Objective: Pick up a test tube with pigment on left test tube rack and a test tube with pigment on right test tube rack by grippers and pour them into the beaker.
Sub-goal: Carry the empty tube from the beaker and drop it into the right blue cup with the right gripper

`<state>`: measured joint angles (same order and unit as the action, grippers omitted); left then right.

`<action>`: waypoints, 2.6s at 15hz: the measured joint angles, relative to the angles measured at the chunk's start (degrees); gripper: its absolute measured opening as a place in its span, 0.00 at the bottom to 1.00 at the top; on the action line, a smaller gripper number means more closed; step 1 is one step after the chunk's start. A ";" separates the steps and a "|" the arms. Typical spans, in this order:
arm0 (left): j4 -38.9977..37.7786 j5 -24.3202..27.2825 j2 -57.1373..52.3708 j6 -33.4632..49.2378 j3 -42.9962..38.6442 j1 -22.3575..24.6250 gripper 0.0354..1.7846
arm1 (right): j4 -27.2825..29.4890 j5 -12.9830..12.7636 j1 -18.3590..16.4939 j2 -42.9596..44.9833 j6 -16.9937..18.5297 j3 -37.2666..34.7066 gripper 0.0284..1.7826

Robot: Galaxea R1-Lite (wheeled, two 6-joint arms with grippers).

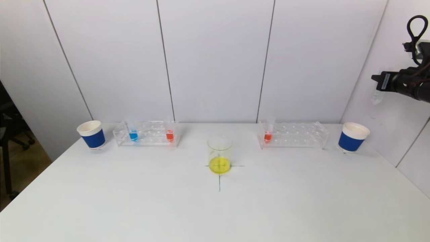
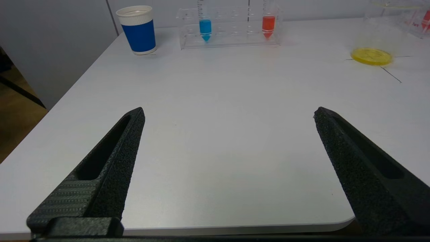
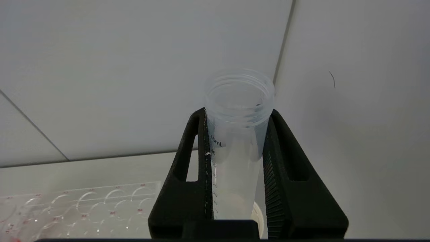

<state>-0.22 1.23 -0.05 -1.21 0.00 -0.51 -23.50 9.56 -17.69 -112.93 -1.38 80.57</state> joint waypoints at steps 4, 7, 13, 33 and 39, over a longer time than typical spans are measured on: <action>0.00 -0.05 0.00 0.00 0.00 0.00 0.99 | -6.25 0.20 -0.77 -3.00 -0.07 -2.56 0.26; 0.00 0.00 0.00 -0.02 0.00 -0.01 0.99 | -10.80 0.22 -0.80 -5.12 -0.13 -4.85 0.26; 0.00 -0.02 0.00 -0.02 0.00 0.02 0.99 | -11.56 0.22 -0.52 -7.96 -0.10 -6.84 0.26; 0.00 0.00 0.00 -0.02 0.00 0.00 0.99 | -24.67 0.28 0.02 -14.28 -0.10 -15.47 0.26; -0.02 -0.02 0.00 -0.02 0.00 0.00 0.99 | -27.04 0.28 -0.04 -14.99 -0.16 -16.43 0.26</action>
<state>-0.24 1.21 -0.05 -1.23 0.00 -0.51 -50.54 9.84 -17.73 -127.93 -1.54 64.13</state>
